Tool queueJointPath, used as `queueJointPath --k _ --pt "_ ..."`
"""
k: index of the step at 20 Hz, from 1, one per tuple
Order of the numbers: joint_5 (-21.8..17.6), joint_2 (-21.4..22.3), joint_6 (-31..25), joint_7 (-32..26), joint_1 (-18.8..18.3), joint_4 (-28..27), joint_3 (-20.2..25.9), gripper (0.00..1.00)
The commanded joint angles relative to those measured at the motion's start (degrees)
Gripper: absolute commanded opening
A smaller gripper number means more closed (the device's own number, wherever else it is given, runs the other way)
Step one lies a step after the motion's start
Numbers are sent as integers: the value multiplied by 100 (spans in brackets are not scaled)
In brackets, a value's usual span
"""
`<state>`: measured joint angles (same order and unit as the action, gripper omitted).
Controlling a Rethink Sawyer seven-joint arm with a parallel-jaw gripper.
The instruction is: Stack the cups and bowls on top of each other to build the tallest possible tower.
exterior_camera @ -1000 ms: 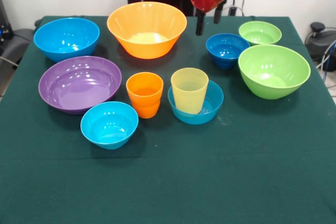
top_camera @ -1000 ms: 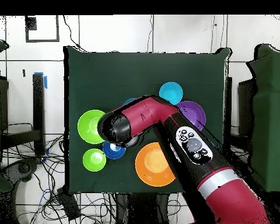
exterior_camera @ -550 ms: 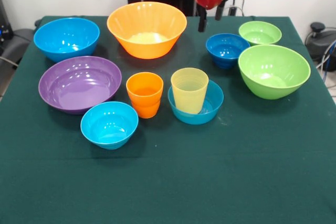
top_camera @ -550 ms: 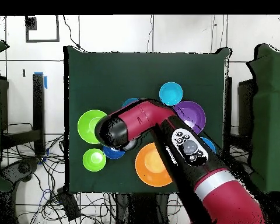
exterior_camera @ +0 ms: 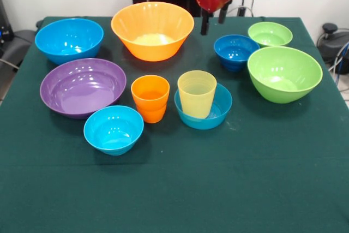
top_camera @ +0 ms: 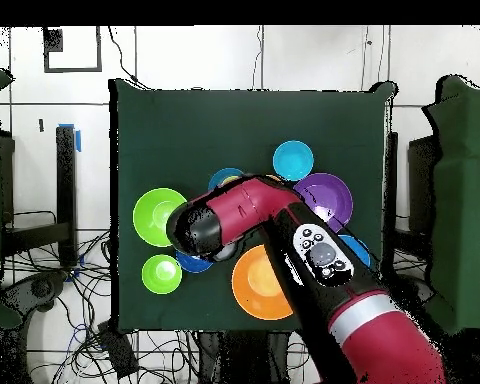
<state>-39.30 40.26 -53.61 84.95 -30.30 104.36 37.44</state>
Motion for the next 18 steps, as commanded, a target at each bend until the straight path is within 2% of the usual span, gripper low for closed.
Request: queueJointPath --k 1,11,18 --pt "-191 -438 461 912 560 10 -434 100" --pt "-56 -288 873 1207 1046 65 -744 100" --pt "15 -601 910 1102 1255 -267 -893 100"
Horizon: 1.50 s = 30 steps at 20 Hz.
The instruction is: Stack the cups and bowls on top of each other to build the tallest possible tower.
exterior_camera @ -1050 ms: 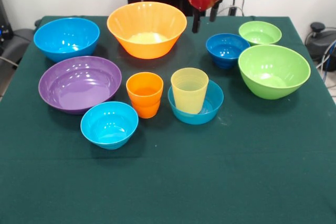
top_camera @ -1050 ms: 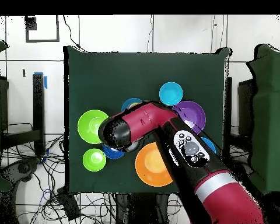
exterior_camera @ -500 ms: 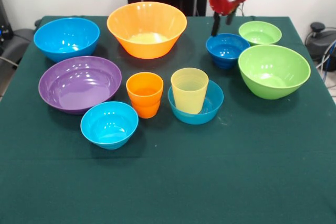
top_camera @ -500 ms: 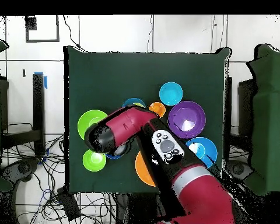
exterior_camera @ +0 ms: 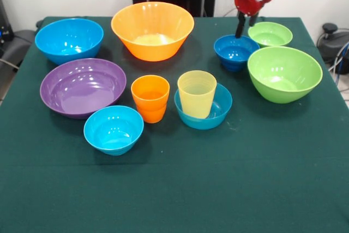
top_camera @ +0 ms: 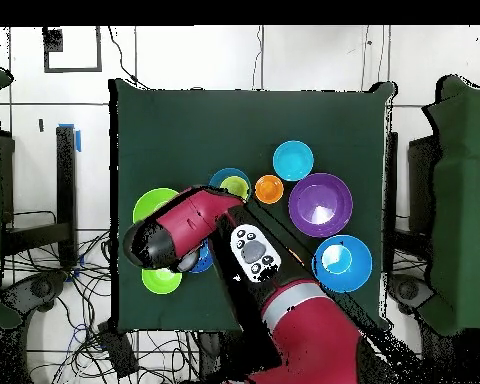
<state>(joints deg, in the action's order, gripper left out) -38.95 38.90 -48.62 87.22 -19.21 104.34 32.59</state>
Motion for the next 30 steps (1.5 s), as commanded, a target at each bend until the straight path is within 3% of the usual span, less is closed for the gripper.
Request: queueJointPath --k 1,8,13,18,30 --pt "-5 -511 384 841 162 -319 -421 100" --pt "90 -775 186 650 228 -635 -471 100" --pt "-82 -717 -230 590 560 -945 -630 100" --pt "90 -633 -430 467 725 -1038 -680 100" --pt "288 -730 98 174 689 -1206 -462 100"
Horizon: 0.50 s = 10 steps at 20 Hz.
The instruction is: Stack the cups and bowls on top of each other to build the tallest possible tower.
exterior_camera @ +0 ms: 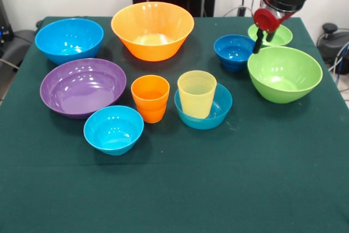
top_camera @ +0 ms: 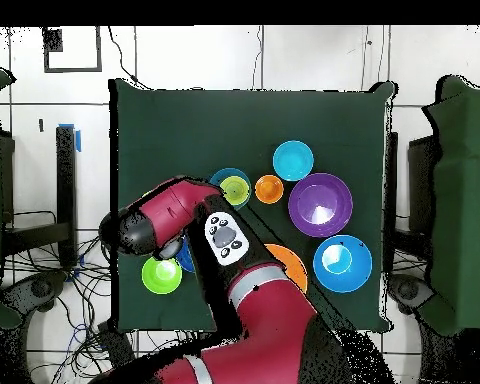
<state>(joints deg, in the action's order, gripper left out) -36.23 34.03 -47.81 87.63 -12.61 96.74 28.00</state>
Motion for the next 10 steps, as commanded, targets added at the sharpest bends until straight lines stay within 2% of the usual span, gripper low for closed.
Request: queueJointPath --k 1,10 --pt "36 -285 -6 100 18 -479 2 100" --pt "93 -401 -62 -88 -50 -543 66 100"
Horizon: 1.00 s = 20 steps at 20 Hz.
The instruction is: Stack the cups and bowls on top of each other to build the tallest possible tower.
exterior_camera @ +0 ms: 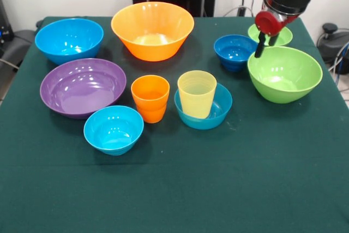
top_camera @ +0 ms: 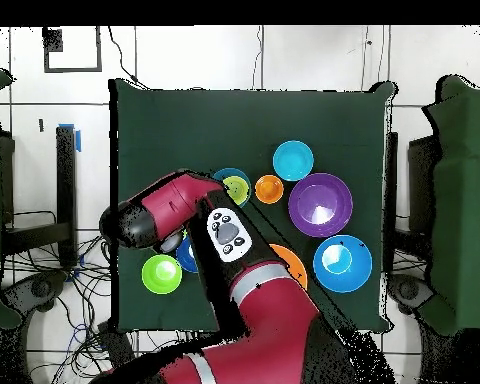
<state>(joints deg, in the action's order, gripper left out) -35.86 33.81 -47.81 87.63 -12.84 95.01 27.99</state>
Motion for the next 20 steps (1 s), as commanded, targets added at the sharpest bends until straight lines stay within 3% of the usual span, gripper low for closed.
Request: queueJointPath --k 1,5,20 --pt "44 -407 -42 -88 -21 -388 68 100" --pt "-35 -394 -114 -173 54 -394 63 100" --pt "-19 -325 437 623 400 183 -137 100"
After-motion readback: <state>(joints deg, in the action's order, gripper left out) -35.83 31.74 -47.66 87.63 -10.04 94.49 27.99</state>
